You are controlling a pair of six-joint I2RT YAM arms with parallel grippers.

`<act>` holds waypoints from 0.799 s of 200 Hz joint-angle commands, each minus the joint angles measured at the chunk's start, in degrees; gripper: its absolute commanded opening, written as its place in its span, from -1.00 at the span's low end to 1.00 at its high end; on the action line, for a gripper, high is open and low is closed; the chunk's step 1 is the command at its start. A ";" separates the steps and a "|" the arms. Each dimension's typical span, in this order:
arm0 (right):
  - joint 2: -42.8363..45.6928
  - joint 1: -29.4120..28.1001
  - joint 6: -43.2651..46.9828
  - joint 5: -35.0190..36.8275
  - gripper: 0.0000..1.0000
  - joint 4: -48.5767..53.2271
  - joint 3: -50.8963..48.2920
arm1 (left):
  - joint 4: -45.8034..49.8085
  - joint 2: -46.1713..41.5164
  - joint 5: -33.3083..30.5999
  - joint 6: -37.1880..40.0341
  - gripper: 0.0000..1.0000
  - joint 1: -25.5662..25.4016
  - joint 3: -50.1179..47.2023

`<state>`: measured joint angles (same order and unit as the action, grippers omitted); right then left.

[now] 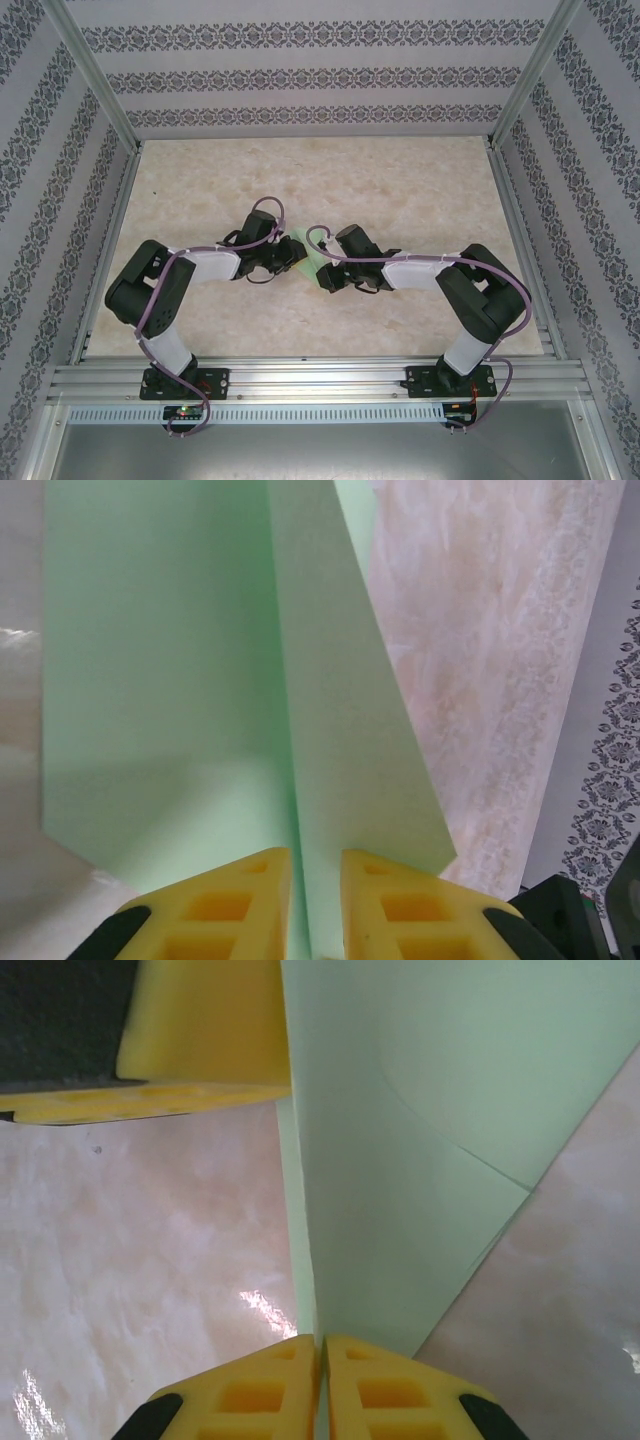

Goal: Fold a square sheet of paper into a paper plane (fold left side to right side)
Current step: Fourth fold the wing at the center of the table.

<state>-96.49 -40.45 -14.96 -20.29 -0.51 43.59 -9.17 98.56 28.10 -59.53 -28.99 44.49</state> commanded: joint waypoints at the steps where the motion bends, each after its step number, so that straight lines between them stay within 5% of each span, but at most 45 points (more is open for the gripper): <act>1: -0.48 0.49 -0.39 -1.97 -0.76 -1.60 -0.19 | -2.96 1.94 0.43 -0.83 -0.58 -0.71 1.87; 160: -3.88 2.64 -1.73 -4.93 -0.74 -1.13 0.96 | -4.72 6.14 0.15 -1.73 -0.35 -1.34 2.02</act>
<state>-99.24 -38.57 -15.97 -23.90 -0.73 43.66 -11.66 103.85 28.40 -60.58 -29.76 45.56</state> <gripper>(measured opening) 0.130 0.317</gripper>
